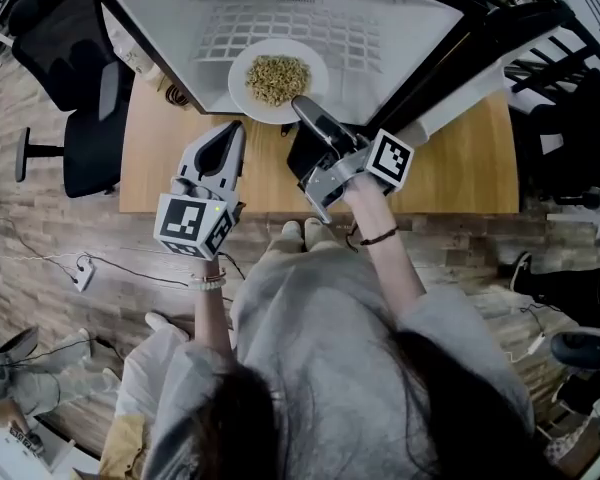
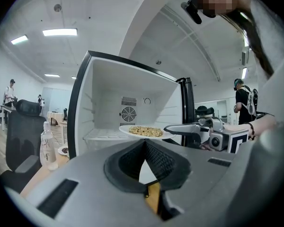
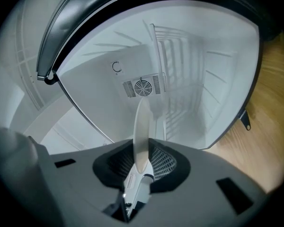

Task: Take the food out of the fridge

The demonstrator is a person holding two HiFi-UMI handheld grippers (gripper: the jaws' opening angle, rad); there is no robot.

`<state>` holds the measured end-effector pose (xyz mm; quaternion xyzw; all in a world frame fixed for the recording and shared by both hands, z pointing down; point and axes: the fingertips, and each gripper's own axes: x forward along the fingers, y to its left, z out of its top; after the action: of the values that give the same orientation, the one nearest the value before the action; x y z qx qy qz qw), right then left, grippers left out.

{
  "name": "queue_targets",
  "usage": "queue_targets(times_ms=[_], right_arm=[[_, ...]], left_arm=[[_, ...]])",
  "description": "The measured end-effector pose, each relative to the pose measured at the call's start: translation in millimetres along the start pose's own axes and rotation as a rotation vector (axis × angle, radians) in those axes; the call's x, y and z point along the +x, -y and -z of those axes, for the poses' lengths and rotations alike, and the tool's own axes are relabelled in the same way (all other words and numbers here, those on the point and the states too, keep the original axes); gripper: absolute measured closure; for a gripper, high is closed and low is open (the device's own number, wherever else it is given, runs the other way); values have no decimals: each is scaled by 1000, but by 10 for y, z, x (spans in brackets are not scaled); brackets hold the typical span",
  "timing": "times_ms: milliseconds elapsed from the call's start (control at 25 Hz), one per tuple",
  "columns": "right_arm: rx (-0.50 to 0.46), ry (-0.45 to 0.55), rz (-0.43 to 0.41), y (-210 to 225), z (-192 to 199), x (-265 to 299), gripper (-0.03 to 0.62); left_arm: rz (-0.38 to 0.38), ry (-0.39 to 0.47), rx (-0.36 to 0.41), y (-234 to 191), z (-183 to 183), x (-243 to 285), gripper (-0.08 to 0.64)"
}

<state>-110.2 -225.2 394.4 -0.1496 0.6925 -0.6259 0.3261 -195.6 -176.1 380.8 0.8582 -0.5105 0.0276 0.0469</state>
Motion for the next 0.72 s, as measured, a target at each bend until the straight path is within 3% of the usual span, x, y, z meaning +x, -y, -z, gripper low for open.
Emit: queue_targets(times_ms=[720], right_arm=[[40, -95, 14, 24, 72, -421, 518]], left_arm=[[-88, 16, -26, 382, 33, -128, 552]])
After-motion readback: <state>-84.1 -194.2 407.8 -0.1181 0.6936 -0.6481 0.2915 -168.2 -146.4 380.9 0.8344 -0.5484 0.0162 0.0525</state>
